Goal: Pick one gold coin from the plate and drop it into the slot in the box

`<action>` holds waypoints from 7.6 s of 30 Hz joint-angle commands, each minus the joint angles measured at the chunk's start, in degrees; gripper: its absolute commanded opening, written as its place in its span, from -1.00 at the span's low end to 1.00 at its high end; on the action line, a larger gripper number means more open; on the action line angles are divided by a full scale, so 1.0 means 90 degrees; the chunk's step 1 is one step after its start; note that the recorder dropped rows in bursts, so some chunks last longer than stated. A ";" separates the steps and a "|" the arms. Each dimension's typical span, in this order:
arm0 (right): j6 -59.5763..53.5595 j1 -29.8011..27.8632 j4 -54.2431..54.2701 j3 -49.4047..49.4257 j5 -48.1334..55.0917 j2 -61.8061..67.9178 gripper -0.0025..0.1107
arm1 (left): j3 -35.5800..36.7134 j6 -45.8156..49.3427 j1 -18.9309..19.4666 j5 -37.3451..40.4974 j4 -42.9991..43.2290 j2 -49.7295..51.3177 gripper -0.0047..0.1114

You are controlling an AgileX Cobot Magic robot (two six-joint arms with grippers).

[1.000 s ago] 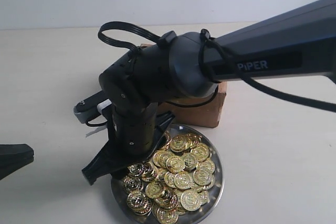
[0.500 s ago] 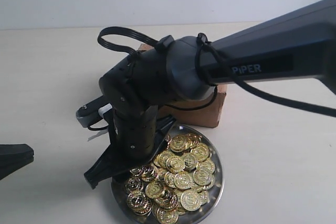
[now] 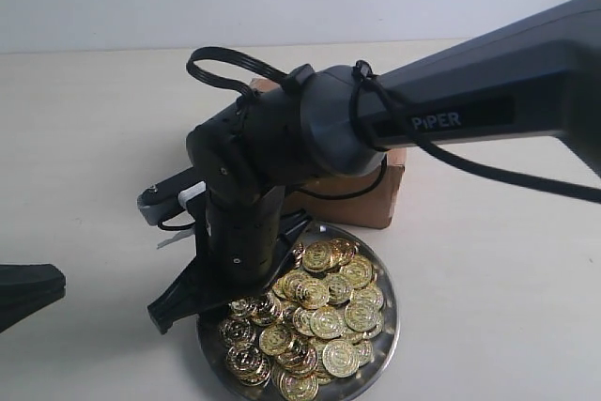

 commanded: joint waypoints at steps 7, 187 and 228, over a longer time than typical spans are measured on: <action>-0.0088 -0.0049 0.0003 -0.0047 0.0007 0.0032 -0.12 | 0.0031 -0.0044 -0.0118 -0.0041 -0.0022 -0.0027 -0.92; -0.3858 -0.0202 0.4866 0.6137 0.1066 -0.9659 0.11 | -0.9997 -0.3929 -0.0722 0.3857 0.3220 0.9589 -0.92; -0.4262 -0.0202 0.5115 0.6286 0.0919 -0.9659 0.11 | -1.0253 -0.4283 -0.0410 0.4020 0.3469 1.0464 -0.92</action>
